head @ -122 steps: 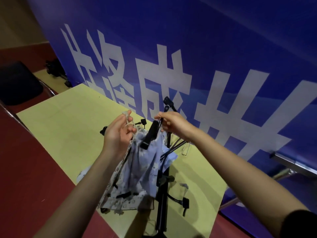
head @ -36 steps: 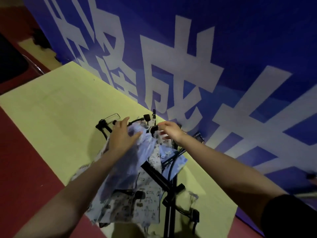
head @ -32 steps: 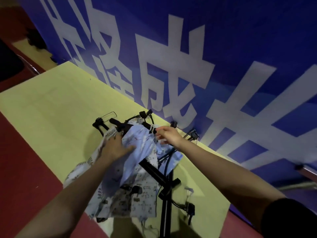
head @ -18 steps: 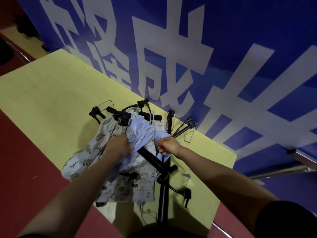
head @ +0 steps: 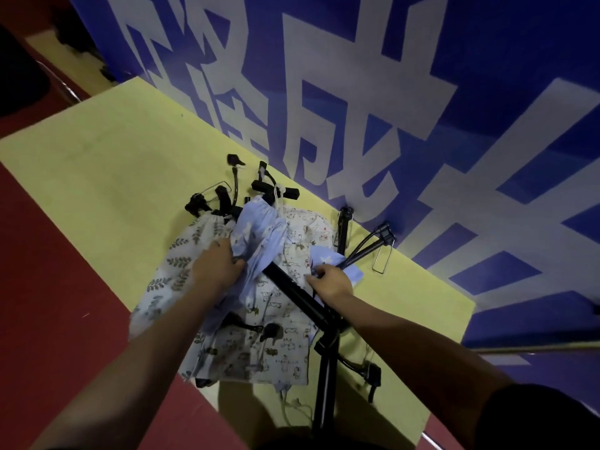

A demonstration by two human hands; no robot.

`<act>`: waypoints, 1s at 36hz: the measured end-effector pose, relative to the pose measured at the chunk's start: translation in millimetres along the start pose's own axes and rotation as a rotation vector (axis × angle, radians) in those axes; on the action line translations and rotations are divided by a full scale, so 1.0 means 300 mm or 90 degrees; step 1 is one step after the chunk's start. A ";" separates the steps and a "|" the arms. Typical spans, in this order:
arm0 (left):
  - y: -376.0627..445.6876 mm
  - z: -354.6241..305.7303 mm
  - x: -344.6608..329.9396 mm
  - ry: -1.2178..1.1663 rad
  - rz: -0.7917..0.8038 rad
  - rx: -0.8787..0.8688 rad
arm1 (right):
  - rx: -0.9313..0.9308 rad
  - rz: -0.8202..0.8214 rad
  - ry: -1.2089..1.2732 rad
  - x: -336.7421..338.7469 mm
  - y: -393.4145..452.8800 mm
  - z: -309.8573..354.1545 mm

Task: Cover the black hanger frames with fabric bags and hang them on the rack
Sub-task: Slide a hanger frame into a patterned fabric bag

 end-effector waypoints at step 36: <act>0.127 0.017 0.036 0.024 -0.011 0.020 | -0.049 -0.142 0.886 0.503 -0.017 0.140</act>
Point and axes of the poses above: each hand's wrist, its own y-axis towards the middle knuckle, its own x-axis out of the back of the hand, z = x × y, the point moved 6 cm from there along y, towards the middle knuckle, and after that the axes turned 6 degrees about -x, right-handed, at the moved point
